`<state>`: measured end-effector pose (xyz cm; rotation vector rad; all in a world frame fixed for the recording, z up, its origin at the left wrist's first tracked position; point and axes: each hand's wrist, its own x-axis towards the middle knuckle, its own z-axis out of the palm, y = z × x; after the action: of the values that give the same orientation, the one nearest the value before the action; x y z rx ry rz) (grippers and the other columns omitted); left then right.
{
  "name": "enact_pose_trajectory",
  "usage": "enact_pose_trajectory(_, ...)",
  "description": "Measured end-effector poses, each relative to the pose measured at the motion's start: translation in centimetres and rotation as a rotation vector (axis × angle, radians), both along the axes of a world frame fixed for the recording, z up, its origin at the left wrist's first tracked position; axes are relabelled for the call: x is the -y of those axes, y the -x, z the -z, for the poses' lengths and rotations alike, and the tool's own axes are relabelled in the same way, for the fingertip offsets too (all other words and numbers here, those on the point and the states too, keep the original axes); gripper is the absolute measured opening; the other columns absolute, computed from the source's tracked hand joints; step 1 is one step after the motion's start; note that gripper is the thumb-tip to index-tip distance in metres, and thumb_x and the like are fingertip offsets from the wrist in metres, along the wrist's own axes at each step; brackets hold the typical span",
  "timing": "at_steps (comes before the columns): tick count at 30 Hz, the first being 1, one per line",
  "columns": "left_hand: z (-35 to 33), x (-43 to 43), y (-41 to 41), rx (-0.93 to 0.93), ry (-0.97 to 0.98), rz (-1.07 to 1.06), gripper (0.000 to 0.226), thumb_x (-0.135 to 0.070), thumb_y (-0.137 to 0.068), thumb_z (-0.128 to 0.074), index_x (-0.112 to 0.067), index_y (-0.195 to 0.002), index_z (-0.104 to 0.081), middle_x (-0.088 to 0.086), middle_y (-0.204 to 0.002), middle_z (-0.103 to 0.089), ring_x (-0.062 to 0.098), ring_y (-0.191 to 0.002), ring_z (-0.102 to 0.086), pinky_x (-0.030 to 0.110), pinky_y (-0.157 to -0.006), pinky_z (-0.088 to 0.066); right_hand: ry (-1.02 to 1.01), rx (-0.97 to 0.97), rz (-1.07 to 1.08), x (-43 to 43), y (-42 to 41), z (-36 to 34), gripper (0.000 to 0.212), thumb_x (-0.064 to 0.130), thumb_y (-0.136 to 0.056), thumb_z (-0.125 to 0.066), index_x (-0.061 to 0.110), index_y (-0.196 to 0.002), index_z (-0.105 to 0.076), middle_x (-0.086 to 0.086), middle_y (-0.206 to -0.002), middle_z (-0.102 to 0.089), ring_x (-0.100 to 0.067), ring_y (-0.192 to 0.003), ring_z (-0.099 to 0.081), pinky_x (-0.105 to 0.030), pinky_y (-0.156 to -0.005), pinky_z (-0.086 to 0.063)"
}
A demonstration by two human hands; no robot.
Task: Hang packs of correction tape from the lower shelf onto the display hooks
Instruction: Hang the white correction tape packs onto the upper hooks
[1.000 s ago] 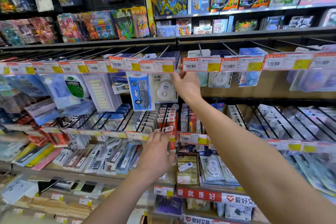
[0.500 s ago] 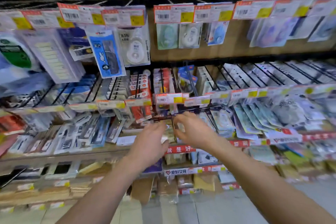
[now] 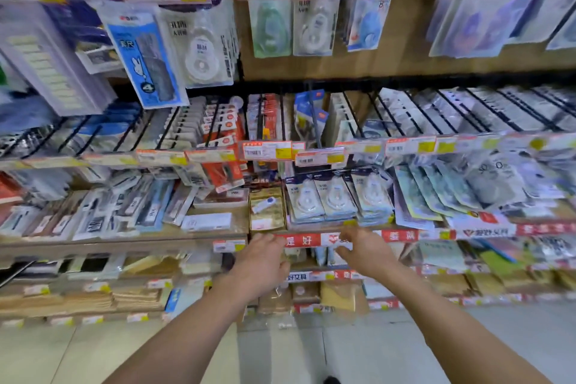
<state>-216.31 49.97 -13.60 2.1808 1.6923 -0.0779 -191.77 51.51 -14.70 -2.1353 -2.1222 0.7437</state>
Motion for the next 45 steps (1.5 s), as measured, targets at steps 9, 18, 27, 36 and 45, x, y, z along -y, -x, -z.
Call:
enact_pose_trajectory(9,1.6,-5.7,-5.6,0.048,0.002,-0.198,0.031,-0.033,-0.088,-0.057,-0.014,-0.113,-0.059,0.006,-0.105,-0.064,0.028,-0.106,-0.059,0.043,-0.086,-0.054,-0.054,0.007,0.174,-7.1,-7.3,0.9,0.038,0.035,-0.097,-0.058,0.013,-0.127,-0.061,-0.014,-0.121,-0.067,-0.034,-0.108,-0.065,-0.037,-0.08,-0.05)
enact_pose_trajectory(18,4.0,-12.4,-10.5,0.15,0.033,-0.659,0.065,-0.053,-0.089,-0.062,-0.007,-0.132,-0.047,0.018,-0.132,-0.05,0.037,-0.122,-0.05,0.045,-0.091,-0.051,0.025,0.107,0.345,-14.1,-9.5,2.6,0.083,0.068,-0.093,-0.053,0.004,-0.145,-0.042,-0.019,-0.148,-0.045,-0.038,-0.132,-0.047,-0.043,-0.1,-0.047)
enact_pose_trajectory(27,5.8,-14.4,-12.4,0.091,0.021,-0.662,0.074,-0.058,-0.092,-0.056,-0.005,-0.14,-0.038,0.02,-0.134,-0.049,0.037,-0.12,-0.052,0.041,-0.083,-0.048,0.072,-0.015,0.404,-15.6,-8.4,5.2,0.096,0.073,-0.083,-0.06,0.004,-0.146,-0.038,-0.024,-0.147,-0.046,-0.043,-0.134,-0.045,-0.048,-0.101,-0.05)
enact_pose_trajectory(36,5.8,-14.2,-12.0,0.072,0.031,-0.653,0.069,-0.048,-0.088,-0.065,-0.005,-0.136,-0.042,0.022,-0.132,-0.048,0.038,-0.122,-0.049,0.044,-0.097,-0.048,0.018,0.001,0.425,-13.4,-8.8,4.0,0.103,0.074,-0.084,-0.059,0.003,-0.152,-0.031,-0.023,-0.149,-0.041,-0.039,-0.138,-0.041,-0.046,-0.109,-0.042)
enact_pose_trajectory(45,4.2,-7.4,-8.2,0.266,-0.004,-0.702,0.071,-0.042,-0.084,-0.071,-0.014,-0.143,-0.043,0.016,-0.135,-0.046,0.033,-0.125,-0.048,0.041,-0.098,-0.047,0.121,-0.206,0.52,-6.9,-8.2,2.2,0.107,0.054,-0.077,-0.073,0.013,-0.157,-0.016,-0.017,-0.147,-0.029,-0.039,-0.128,-0.052,-0.045,-0.103,-0.046)
